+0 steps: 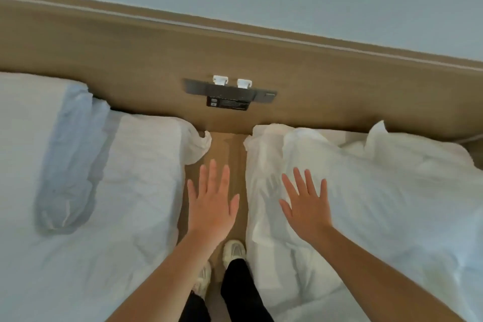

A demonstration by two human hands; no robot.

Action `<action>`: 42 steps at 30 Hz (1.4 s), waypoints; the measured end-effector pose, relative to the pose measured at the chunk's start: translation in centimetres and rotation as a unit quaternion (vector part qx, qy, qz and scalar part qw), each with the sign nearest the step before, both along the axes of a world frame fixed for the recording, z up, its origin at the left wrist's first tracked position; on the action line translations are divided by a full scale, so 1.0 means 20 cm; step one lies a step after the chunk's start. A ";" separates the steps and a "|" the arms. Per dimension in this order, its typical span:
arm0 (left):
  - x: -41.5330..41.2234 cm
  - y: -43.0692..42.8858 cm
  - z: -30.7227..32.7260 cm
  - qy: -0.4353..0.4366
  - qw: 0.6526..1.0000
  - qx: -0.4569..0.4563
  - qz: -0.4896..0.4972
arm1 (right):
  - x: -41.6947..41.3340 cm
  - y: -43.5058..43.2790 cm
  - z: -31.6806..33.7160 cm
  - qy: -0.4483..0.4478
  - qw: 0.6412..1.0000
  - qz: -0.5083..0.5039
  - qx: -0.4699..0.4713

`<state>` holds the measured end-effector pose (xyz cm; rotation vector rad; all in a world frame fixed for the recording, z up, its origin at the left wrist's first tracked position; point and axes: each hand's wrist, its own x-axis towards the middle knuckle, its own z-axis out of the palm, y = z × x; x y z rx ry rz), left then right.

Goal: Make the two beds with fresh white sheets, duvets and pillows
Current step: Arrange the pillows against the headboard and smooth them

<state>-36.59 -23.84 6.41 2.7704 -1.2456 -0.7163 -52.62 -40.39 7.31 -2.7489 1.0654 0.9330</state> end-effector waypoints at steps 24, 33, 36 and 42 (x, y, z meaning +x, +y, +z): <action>-1.50 0.25 -0.32 0.079 0.896 0.070 -0.431 | -1.76 0.96 -0.29 0.009 0.876 -0.481 0.026; -2.26 0.36 -0.44 0.161 0.890 0.095 -0.416 | -2.30 1.08 -0.39 -0.073 0.798 -0.592 -0.081; -2.45 0.34 -0.45 0.164 0.920 0.069 -0.350 | -2.48 1.13 -0.44 -0.110 0.739 -0.658 -0.089; -2.70 0.23 -0.45 0.173 0.958 0.039 -0.227 | -2.77 1.18 -0.48 -0.177 0.582 -0.790 -0.072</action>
